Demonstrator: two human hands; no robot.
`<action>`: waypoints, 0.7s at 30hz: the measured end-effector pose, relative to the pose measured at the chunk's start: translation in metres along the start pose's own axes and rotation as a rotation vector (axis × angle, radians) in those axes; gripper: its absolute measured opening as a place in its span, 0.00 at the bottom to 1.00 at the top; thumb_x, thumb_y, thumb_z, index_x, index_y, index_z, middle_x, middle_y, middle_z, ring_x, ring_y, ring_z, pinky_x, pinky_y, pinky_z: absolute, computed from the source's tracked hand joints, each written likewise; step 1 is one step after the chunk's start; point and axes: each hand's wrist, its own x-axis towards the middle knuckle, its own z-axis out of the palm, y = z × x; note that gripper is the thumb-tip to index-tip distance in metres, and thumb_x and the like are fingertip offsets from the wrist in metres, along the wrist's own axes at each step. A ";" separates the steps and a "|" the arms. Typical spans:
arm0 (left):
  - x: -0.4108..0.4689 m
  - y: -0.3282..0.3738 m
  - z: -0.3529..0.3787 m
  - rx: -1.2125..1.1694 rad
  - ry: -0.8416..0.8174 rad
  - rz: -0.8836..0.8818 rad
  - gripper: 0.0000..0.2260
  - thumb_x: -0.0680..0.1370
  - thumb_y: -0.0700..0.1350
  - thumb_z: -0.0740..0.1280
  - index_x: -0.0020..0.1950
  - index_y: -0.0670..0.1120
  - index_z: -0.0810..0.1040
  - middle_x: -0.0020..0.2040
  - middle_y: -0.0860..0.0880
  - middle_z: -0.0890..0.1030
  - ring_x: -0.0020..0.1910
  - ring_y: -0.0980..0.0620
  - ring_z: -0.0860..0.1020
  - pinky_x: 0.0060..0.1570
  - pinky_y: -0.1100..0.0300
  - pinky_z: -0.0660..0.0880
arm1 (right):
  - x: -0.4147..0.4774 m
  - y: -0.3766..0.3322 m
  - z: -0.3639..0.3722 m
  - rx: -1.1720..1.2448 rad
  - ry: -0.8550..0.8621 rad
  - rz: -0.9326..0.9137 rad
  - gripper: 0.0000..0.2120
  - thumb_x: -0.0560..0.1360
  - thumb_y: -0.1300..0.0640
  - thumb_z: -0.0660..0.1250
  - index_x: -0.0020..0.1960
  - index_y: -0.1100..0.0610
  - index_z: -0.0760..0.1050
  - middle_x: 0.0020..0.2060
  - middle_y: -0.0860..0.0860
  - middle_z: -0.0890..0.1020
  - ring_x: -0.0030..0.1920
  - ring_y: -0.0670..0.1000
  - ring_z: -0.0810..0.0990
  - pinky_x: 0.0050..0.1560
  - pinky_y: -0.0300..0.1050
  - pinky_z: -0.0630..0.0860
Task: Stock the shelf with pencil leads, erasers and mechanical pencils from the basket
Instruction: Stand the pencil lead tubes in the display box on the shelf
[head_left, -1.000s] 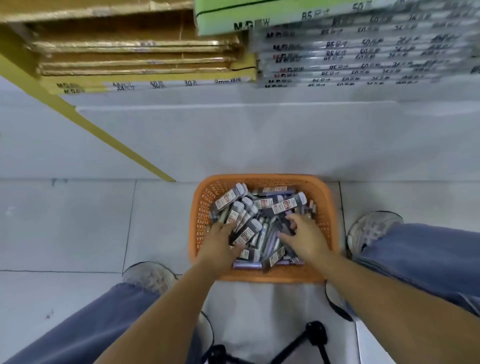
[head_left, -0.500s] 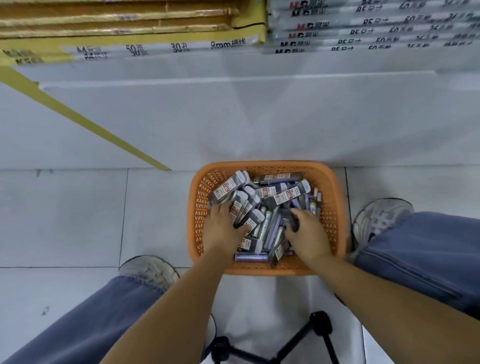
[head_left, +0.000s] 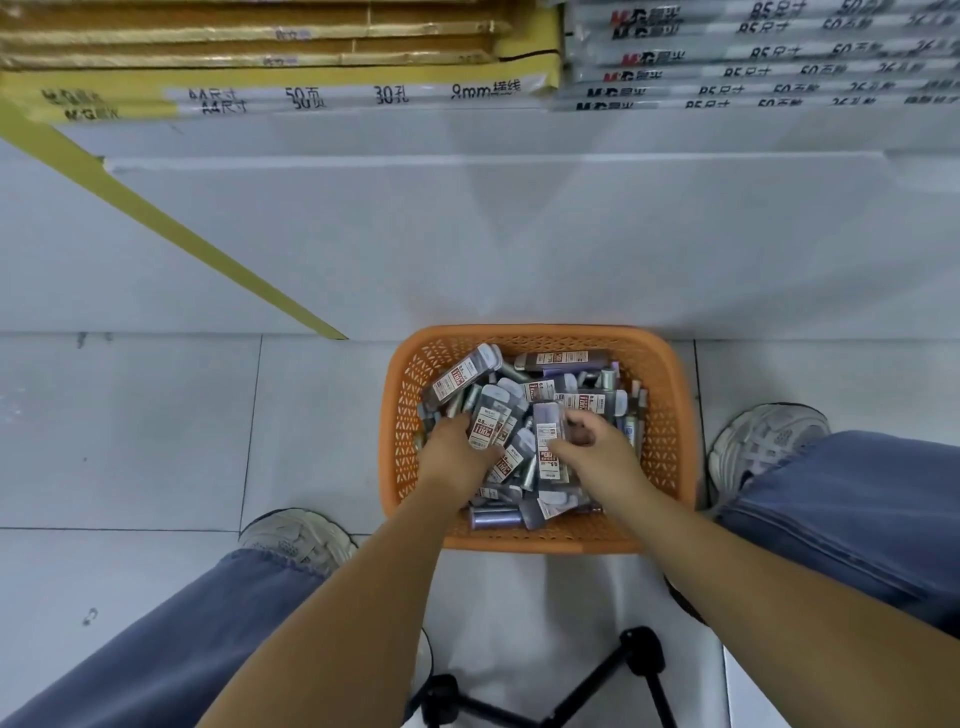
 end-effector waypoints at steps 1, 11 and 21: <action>-0.001 -0.001 -0.001 -0.037 -0.022 -0.002 0.15 0.76 0.47 0.73 0.60 0.47 0.77 0.52 0.51 0.82 0.50 0.50 0.82 0.51 0.52 0.81 | 0.000 -0.001 -0.001 -0.001 -0.010 0.008 0.22 0.74 0.58 0.70 0.67 0.48 0.72 0.48 0.40 0.77 0.46 0.39 0.77 0.35 0.30 0.71; -0.051 0.028 -0.044 -0.688 -0.216 0.044 0.10 0.76 0.42 0.73 0.57 0.49 0.82 0.51 0.48 0.87 0.51 0.47 0.85 0.52 0.48 0.81 | -0.032 -0.065 -0.005 0.121 -0.121 -0.113 0.19 0.74 0.59 0.71 0.65 0.53 0.75 0.53 0.48 0.82 0.50 0.50 0.83 0.48 0.49 0.82; -0.145 0.088 -0.124 -0.888 -0.238 0.304 0.16 0.78 0.36 0.69 0.65 0.42 0.75 0.58 0.40 0.83 0.55 0.41 0.82 0.58 0.45 0.79 | -0.121 -0.166 -0.020 0.305 -0.279 -0.388 0.14 0.75 0.63 0.69 0.60 0.55 0.77 0.51 0.54 0.84 0.45 0.53 0.85 0.44 0.49 0.82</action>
